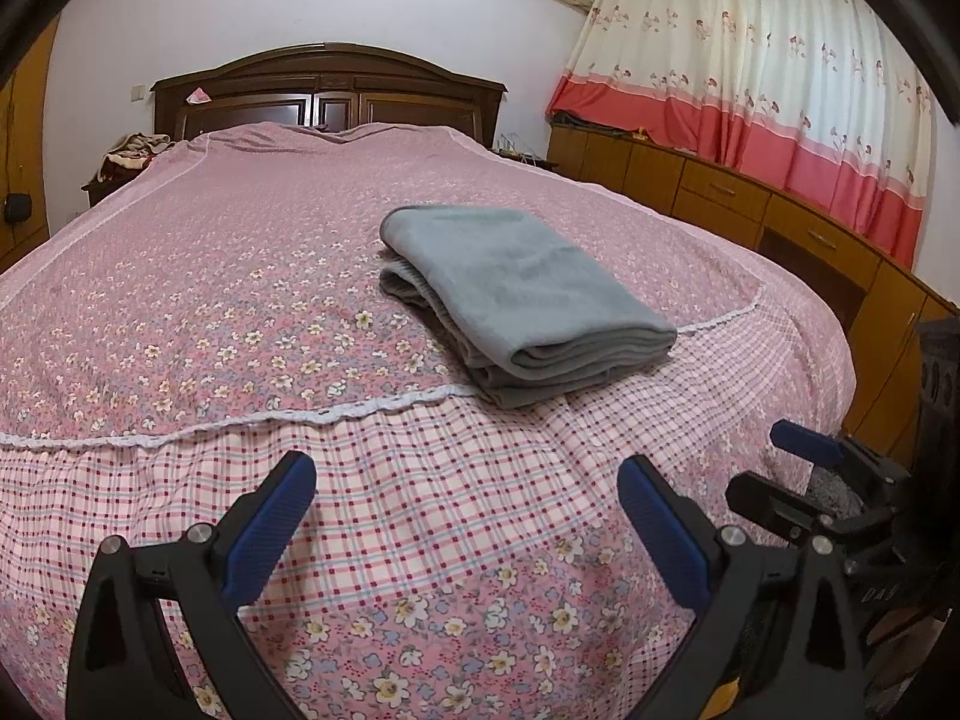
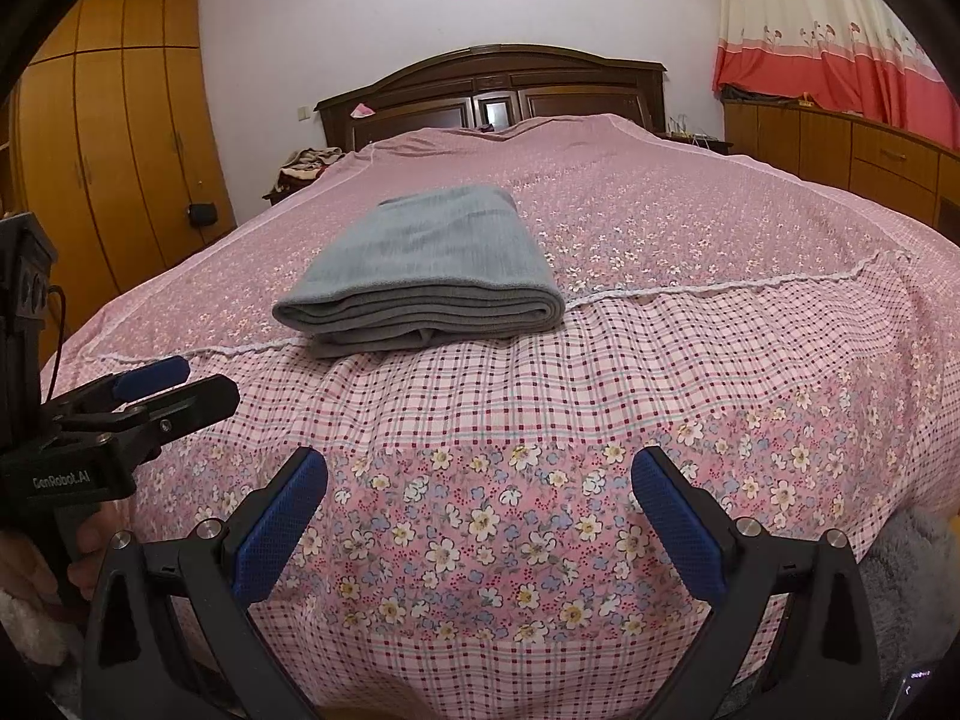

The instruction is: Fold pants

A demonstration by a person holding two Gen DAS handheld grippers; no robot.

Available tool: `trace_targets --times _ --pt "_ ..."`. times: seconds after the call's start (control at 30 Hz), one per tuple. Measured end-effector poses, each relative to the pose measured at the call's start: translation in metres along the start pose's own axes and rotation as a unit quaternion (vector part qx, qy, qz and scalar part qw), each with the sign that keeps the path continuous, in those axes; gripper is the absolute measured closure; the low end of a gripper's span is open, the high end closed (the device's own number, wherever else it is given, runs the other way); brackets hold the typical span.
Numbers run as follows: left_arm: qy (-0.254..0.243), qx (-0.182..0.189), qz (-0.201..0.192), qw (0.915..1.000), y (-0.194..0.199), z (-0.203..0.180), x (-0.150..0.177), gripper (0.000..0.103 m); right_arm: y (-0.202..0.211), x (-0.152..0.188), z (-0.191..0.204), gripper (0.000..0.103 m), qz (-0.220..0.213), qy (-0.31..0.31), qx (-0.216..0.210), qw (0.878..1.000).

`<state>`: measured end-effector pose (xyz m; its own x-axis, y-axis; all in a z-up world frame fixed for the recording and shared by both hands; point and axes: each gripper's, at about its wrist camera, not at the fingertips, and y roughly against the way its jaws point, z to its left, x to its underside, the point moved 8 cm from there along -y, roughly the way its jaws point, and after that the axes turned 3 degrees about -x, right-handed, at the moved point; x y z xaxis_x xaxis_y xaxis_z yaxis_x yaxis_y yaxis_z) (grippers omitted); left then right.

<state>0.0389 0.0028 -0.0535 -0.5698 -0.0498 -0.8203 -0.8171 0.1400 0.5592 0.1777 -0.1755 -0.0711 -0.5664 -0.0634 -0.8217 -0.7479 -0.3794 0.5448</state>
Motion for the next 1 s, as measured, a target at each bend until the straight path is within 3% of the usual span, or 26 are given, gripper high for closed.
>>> trace_targets --times 1.0 --pt "0.005 0.0 0.002 1.0 0.0036 0.0081 -0.0019 0.001 -0.0035 0.0051 -0.0018 0.0 0.008 -0.006 -0.002 1.0"
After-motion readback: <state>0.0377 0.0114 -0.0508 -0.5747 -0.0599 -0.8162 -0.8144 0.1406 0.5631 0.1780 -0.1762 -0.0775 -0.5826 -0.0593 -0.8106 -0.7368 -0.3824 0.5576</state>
